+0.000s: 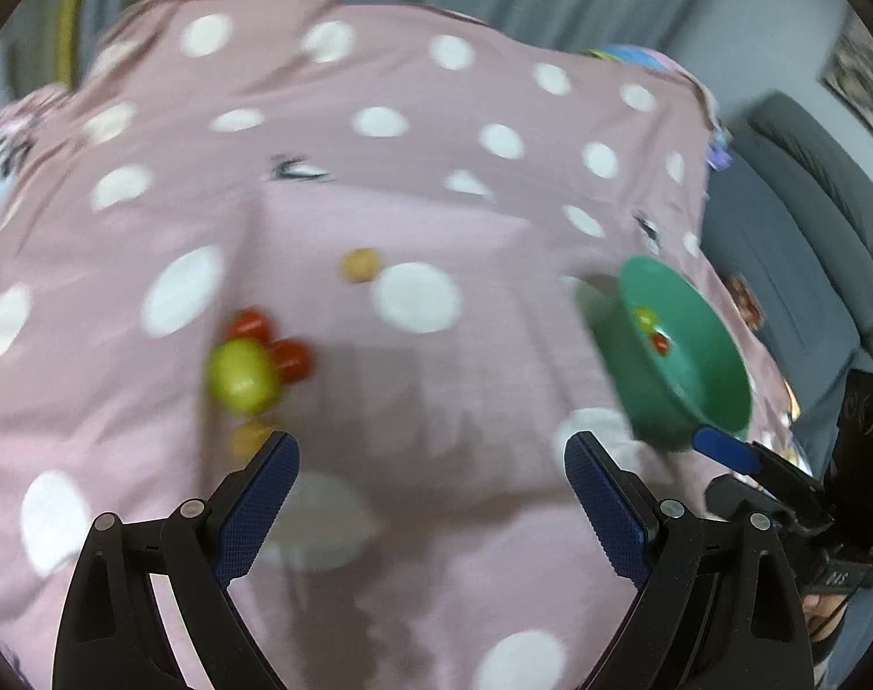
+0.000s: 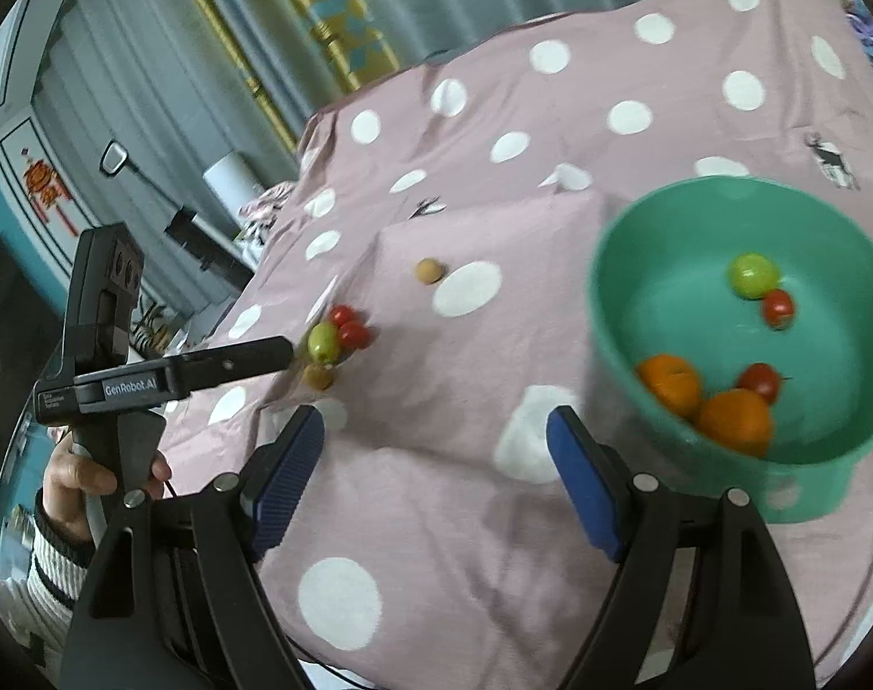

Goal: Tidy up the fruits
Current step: 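Move both grippers back toward the remaining fruits on the cloth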

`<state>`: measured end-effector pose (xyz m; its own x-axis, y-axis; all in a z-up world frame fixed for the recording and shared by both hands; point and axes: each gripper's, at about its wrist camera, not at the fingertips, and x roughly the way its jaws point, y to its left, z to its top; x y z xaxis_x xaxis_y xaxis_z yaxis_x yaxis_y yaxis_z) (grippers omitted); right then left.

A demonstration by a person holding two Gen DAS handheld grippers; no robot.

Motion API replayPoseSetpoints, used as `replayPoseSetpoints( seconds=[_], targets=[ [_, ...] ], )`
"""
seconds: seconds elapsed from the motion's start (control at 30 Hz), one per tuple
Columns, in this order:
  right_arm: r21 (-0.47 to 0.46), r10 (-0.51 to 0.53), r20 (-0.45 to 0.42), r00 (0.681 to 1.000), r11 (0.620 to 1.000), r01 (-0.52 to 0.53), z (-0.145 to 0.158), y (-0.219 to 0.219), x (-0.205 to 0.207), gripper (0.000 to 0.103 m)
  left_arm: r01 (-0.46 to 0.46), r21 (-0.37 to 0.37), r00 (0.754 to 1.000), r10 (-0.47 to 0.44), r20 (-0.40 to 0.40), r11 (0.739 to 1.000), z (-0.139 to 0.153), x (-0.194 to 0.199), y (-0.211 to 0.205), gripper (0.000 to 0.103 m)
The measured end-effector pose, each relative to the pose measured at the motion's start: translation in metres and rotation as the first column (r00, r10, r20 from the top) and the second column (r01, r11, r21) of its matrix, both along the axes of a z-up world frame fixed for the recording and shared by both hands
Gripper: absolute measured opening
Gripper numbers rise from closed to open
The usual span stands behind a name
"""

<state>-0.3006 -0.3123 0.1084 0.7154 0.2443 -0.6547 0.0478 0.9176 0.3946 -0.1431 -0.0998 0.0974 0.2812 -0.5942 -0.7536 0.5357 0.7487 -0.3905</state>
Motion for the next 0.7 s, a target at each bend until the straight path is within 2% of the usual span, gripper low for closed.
replayPoseSetpoints(
  seconds=[0.13,0.27,0.43,0.7],
  targets=[
    [0.008,0.047,-0.031,0.998,0.999,-0.047,-0.01,0.021,0.014,0.081,-0.039,-0.015,0.999,0.039,-0.004,0.999,-0.011,0.001,0.035,0.094],
    [0.011,0.107,-0.061,0.992,0.994,-0.106,-0.018,0.045,0.036,0.081,-0.039,-0.056,0.999,0.04,0.031,0.998,-0.016,-0.004,0.061,0.094],
    [-0.009,0.17,-0.09,0.981,0.985,-0.171,-0.022,0.072,0.065,0.081,-0.018,-0.121,0.998,0.026,0.062,0.992,-0.015,-0.002,0.079,0.094],
    [-0.053,0.262,-0.165,0.951,0.961,-0.273,-0.037,0.107,0.122,0.08,-0.049,-0.166,0.998,0.056,0.038,0.985,-0.02,0.018,0.097,0.095]
  ],
)
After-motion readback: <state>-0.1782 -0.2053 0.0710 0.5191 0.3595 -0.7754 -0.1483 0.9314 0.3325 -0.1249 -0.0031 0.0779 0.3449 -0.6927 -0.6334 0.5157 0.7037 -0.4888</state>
